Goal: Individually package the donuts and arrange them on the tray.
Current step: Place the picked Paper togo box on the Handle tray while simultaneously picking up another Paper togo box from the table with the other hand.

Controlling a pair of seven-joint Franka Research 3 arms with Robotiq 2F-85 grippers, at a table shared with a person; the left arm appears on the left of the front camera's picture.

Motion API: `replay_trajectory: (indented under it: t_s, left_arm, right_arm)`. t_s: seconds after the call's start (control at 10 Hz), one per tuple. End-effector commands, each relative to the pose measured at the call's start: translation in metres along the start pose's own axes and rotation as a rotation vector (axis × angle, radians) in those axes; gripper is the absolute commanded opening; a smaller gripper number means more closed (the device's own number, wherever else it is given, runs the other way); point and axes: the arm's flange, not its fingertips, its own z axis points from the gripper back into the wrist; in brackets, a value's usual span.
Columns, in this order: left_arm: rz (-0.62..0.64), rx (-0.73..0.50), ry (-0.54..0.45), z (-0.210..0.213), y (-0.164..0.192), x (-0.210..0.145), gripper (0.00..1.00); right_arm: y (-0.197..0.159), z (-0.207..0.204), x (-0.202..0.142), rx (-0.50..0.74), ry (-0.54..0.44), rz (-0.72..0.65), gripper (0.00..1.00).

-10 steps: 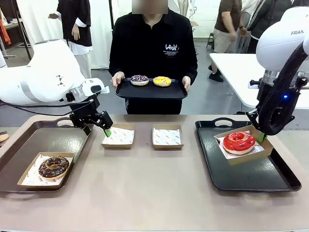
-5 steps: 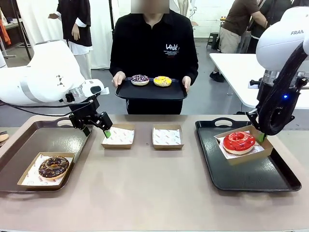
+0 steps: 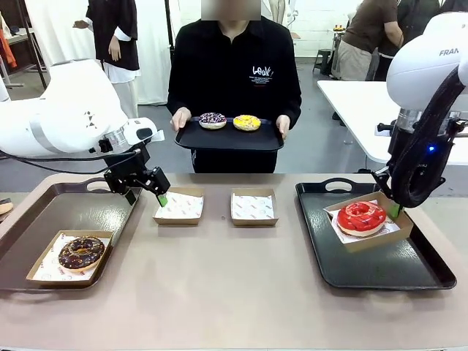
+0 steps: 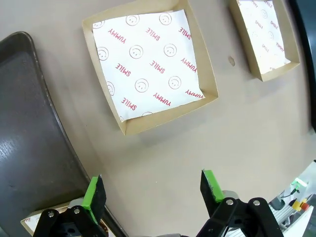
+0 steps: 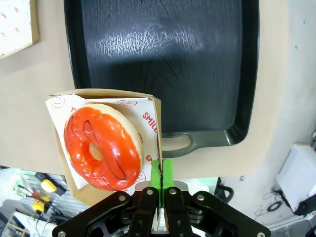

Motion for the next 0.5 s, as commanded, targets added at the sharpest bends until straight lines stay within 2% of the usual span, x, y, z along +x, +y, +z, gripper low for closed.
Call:
replay_trajectory:
  t_s: [0.0, 0.2, 0.4]
  left_arm:
    - [0.121, -0.03, 0.03, 0.017, -0.001, 0.012, 1.0]
    - [0.211, -0.015, 0.064, 0.029, 0.001, 0.021, 1.0]
    - [0.272, 0.005, 0.098, 0.026, 0.004, 0.034, 1.0]
  right_arm:
    - [-0.001, -0.009, -0.012, -0.003, -0.07, 0.015, 0.01]
    - [0.004, -0.015, -0.012, -0.025, -0.058, 0.028, 0.01]
    - [0.009, -0.025, -0.011, -0.049, -0.12, -0.012, 0.01]
